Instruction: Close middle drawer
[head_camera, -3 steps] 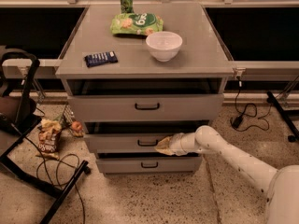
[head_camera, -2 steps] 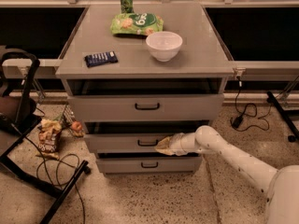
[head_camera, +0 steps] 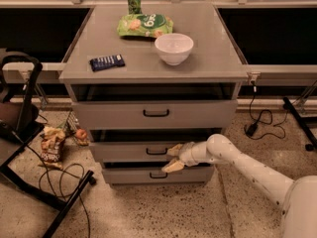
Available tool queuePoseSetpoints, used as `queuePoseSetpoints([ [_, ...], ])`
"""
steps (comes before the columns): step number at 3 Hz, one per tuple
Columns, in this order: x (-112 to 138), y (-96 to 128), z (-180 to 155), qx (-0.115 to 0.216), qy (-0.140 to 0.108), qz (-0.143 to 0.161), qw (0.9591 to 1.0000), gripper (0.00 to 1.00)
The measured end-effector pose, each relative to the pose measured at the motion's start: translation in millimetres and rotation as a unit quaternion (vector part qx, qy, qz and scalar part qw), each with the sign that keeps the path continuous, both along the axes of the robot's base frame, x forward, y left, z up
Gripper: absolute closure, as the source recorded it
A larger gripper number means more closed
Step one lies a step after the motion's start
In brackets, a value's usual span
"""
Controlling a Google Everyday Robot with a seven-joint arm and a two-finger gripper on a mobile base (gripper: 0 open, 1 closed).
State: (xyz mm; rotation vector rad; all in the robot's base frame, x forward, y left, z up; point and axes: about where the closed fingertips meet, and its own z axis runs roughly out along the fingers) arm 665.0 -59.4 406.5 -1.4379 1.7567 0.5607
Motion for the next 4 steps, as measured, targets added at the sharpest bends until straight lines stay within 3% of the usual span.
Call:
queuePoseSetpoints([
  [1,0.0,0.0,0.0,0.0,0.0,0.0,1.0,1.0],
  [2,-14.8,1.3,7.9,-0.007,0.001,0.001,1.0,1.0],
  [3,-44.4,-1.8,27.1,-0.044,0.013,0.022,0.9987,1.0],
  [4,-92.5,-11.3,50.6,-0.117,0.047,0.065,0.9899,1.0],
])
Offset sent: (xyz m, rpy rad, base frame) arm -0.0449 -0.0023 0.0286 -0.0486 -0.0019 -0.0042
